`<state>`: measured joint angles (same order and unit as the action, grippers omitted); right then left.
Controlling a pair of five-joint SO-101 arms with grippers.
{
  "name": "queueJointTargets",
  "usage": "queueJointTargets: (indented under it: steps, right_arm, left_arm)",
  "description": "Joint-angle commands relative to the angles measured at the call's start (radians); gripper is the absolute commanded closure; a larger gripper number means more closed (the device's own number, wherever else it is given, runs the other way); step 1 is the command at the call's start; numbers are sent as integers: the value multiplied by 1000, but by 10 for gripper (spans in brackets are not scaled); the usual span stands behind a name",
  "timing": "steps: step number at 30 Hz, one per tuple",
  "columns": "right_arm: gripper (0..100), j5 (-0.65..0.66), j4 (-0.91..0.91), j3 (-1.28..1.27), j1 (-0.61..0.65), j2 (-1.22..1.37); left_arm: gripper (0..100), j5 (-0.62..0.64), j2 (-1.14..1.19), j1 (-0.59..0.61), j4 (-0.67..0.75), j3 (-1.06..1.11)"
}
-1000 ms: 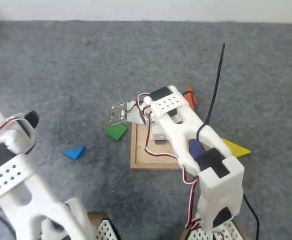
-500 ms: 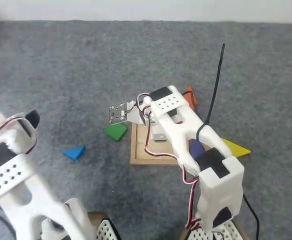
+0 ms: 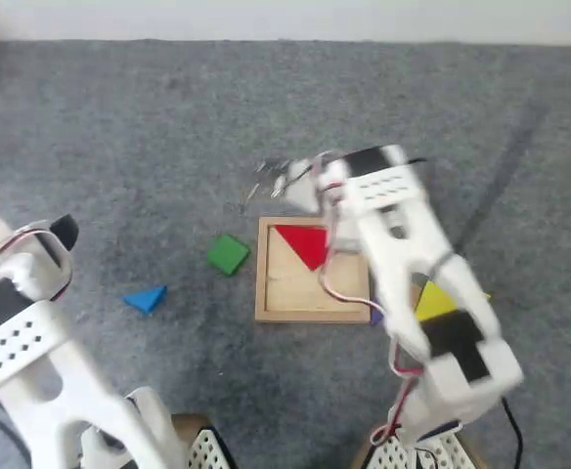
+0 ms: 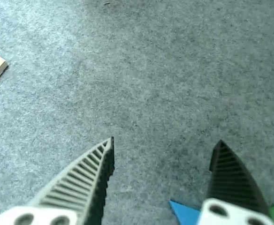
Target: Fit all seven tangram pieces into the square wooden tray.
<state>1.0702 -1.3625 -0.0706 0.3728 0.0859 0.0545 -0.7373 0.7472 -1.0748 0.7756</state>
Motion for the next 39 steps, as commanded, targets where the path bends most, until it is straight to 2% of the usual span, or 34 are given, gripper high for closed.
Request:
queueJointTargets:
  steps: [1, 5, 8, 13, 17, 18, 23, 27, 28, 33, 36, 39]
  right_arm:
    - [601, -81, -42, 11, -90, -257]
    - [601, -166, -38, -129, -199, -463]
    - [601, -133, -4, -316, -285, -547]
    - [601, -106, 143, -591, -507, -558]
    - [601, -127, 179, -747, -562, -559]
    - [601, -187, 168, -769, -562, -559]
    - [601, -664, 102, -732, -555, -568]
    - [601, -1082, 119, -695, -461, -559]
    - [601, -1143, 119, -694, -426, -559]
    - [601, -1175, 131, -692, -394, -558]
    - [601, -1304, 170, -694, -383, -558]
    - [601, -1504, 232, -707, -367, -558]
  left_arm:
    - [682, -12, 0, -43, 17, 4]
    - [682, -12, 0, -97, 9, 19]
    - [682, -12, -2, -130, 9, 38]
    - [682, -12, -2, -184, 9, 64]
    - [682, -12, -2, -215, 15, 77]
    - [682, -12, -2, -216, 15, 79]
    - [682, -12, -2, -218, 14, 79]
    - [682, -12, -2, -218, 11, 79]
    - [682, -12, -2, -218, 11, 81]
    - [682, -12, -3, -218, 15, 96]
    - [682, -12, -5, -218, 15, 94]
    - [682, -12, -5, -218, 17, 94]
